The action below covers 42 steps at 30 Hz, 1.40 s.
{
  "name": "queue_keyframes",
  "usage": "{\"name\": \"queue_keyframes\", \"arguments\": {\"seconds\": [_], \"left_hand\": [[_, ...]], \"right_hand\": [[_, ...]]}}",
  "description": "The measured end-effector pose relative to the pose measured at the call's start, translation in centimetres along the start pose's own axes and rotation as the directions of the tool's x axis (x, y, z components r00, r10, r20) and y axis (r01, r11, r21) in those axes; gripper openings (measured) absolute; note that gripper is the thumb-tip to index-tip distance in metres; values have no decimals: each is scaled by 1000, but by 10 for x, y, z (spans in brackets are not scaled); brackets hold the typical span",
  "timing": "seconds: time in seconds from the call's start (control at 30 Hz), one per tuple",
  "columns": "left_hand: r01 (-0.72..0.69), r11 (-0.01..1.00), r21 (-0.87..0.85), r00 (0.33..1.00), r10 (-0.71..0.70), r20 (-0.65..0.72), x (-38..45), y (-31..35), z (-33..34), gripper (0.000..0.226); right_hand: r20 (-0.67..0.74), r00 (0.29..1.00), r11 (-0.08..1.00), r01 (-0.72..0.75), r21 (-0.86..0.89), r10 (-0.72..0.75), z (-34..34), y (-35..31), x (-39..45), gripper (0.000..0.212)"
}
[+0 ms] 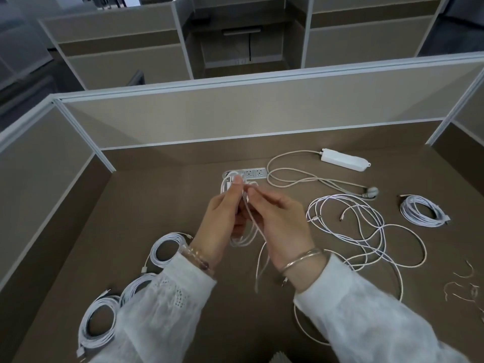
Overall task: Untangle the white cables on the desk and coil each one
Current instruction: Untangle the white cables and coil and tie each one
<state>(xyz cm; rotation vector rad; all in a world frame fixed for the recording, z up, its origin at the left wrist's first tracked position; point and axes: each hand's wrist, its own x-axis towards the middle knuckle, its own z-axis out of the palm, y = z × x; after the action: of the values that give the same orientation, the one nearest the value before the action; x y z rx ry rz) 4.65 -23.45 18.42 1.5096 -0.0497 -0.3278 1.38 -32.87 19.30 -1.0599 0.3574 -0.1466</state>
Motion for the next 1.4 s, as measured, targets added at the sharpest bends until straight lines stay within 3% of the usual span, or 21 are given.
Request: {"name": "queue_keyframes", "arguments": {"seconds": [0.13,0.3,0.4,0.47,0.53,0.57,0.63,0.7,0.73,0.8,0.9,1.07,1.17,1.27,1.4], "left_hand": [[-28,999,-27,999,28,23,1,-8,-1,63],[-49,991,-128,997,57,61,1,-9,-6,46],[19,986,-168,996,-4,89,2,-9,-12,36],[106,957,-270,985,-64,159,3,-8,-15,41],[219,902,-373,953,-116,278,3,-4,-19,45],[271,869,-415,928,-121,353,3,-2,-21,43],[373,799,-471,848,-88,522,3,1,-25,41],[439,747,-499,771,-28,636,3,2,-26,40],[445,747,-494,768,-35,640,3,2,-26,41],[434,781,-449,817,-131,562,4,3,-26,44],[425,810,-405,867,-234,441,2,1,-30,49],[505,749,-429,839,-310,447,3,2,-34,47],[491,783,-382,852,-342,396,5,6,-33,46],[467,846,-256,859,-367,357,3,11,-32,44],[448,891,-72,840,-393,374,-2,16,-31,43]], "right_hand": [[93,995,995,45,-89,-36,8,6,-9,31],[41,995,995,95,-20,-94,5,4,-8,38],[109,979,970,190,-155,-174,-2,-2,2,39],[144,940,872,341,-351,-310,-13,-5,15,42],[213,894,696,443,-566,-395,-28,-8,32,55],[263,906,655,421,-627,-331,-36,-8,40,69],[307,951,757,224,-613,-33,-45,-9,50,85],[371,897,910,-74,-409,239,-52,-11,53,64],[403,861,932,-189,-311,309,-54,-10,52,45],[416,836,929,-278,-243,359,-57,-10,51,14],[400,845,930,-276,-242,355,-59,-11,51,33],[485,809,943,-282,-177,333,-61,-16,50,44],[495,769,911,-385,-148,406,-60,-17,50,48],[450,731,858,-430,-281,513,-58,-23,52,60],[424,709,799,-337,-497,563,-55,-27,56,81]]}}
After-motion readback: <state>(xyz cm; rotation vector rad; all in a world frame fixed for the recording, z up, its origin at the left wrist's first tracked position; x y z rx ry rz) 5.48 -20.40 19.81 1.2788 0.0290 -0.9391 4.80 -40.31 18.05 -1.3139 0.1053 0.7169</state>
